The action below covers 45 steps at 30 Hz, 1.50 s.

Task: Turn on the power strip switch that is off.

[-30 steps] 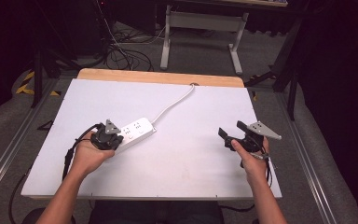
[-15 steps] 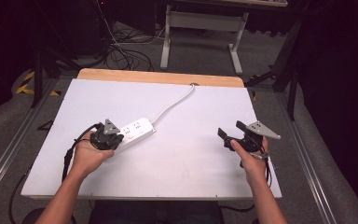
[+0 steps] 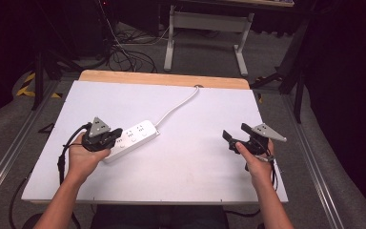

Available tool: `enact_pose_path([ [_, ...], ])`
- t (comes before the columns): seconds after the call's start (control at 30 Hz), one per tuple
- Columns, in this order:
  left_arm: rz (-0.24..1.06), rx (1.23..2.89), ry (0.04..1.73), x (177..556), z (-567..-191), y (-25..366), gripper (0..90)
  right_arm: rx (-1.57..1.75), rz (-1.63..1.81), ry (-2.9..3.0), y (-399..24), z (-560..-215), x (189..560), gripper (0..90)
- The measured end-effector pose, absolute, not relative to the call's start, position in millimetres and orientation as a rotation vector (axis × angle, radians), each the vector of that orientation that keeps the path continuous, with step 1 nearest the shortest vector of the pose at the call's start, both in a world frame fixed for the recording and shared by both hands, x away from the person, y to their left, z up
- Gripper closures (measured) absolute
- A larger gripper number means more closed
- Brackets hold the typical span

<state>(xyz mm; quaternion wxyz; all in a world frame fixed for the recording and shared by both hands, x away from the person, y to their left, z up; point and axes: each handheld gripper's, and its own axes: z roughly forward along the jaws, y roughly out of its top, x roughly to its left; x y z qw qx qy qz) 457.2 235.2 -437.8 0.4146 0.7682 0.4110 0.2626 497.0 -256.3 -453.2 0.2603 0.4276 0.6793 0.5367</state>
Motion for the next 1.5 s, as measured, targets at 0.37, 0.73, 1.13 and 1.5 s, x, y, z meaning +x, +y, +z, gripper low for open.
enact_pose_path([
  [0.37, 0.723, 1.802, 1.043, 449.1, -429.7, 255.6, 84.7, 1.158, 1.453, 1.840, -256.2, -453.2, 496.8, 11.6],
  [0.73, 0.756, 1.732, 1.054, 444.2, -427.2, 275.5, 77.9, 1.160, 1.454, 1.840, -255.9, -453.4, 497.3, 11.6],
  [1.13, 0.843, 1.655, 1.061, 444.2, -429.8, 281.8, 50.9, 1.160, 1.455, 1.839, -256.1, -453.3, 497.2, 11.6],
  [1.5, 0.902, 1.602, 1.046, 441.7, -430.3, 286.5, 37.1, 1.161, 1.455, 1.841, -256.0, -453.6, 497.7, 11.6],
])
